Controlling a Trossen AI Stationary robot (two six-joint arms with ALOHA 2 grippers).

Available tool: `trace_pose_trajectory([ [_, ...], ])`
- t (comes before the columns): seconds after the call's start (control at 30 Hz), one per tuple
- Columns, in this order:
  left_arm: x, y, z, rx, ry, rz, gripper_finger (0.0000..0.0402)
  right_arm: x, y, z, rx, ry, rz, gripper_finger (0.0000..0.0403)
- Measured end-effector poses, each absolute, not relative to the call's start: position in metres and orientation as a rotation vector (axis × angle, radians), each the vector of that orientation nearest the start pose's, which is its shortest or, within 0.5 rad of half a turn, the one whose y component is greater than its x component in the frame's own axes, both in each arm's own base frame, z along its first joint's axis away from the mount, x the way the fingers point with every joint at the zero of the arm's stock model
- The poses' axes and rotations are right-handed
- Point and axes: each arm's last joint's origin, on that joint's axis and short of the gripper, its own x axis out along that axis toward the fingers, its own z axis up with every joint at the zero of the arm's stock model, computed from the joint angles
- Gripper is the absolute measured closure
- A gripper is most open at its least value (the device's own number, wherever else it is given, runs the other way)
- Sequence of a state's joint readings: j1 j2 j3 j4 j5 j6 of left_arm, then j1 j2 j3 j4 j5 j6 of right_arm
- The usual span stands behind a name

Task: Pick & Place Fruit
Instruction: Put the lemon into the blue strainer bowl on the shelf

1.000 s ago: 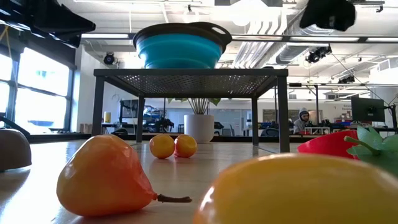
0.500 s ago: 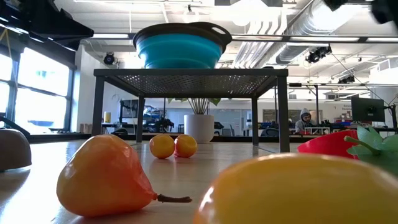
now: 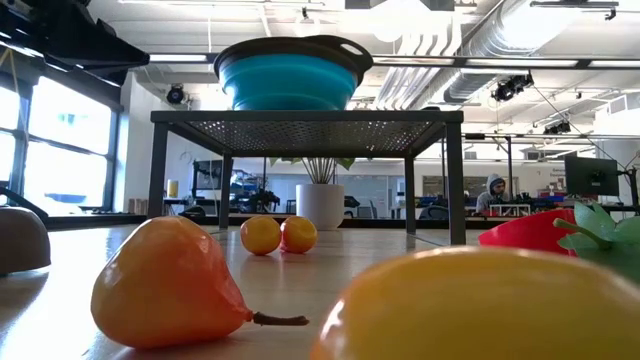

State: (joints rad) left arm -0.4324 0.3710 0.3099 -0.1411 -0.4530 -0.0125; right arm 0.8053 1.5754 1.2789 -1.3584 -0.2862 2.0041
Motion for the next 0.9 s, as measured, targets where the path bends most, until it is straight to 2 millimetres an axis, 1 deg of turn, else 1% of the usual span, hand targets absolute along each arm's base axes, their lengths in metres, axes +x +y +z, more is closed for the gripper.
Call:
trace_pose_trajectory([
  [0.13, 0.109, -0.036, 0.225, 0.074, 0.183, 0.022, 0.038, 0.178, 0.213, 0.239, 0.907, 1.792, -1.087, 0.04],
  [0.27, 0.109, -0.036, 0.225, 0.074, 0.183, 0.022, 0.038, 0.18, 0.221, 0.222, 0.872, 1.783, -1.191, 0.04],
  [0.43, 0.109, -0.036, 0.225, 0.082, 0.187, 0.021, 0.038, 0.179, 0.224, 0.205, 0.753, 1.76, -1.323, 0.04],
  [0.53, 0.109, -0.036, 0.224, 0.116, 0.198, 0.018, 0.038, 0.179, 0.228, 0.196, 0.716, 1.795, -1.342, 0.04],
  [0.63, 0.108, -0.036, 0.223, 0.138, 0.205, 0.019, 0.038, 0.18, 0.23, 0.19, 0.702, 1.823, -1.363, 0.04],
  [0.9, 0.108, -0.036, 0.221, 0.126, 0.221, 0.021, 0.038, 0.182, 0.235, 0.173, 0.689, 1.873, -1.464, 0.04],
])
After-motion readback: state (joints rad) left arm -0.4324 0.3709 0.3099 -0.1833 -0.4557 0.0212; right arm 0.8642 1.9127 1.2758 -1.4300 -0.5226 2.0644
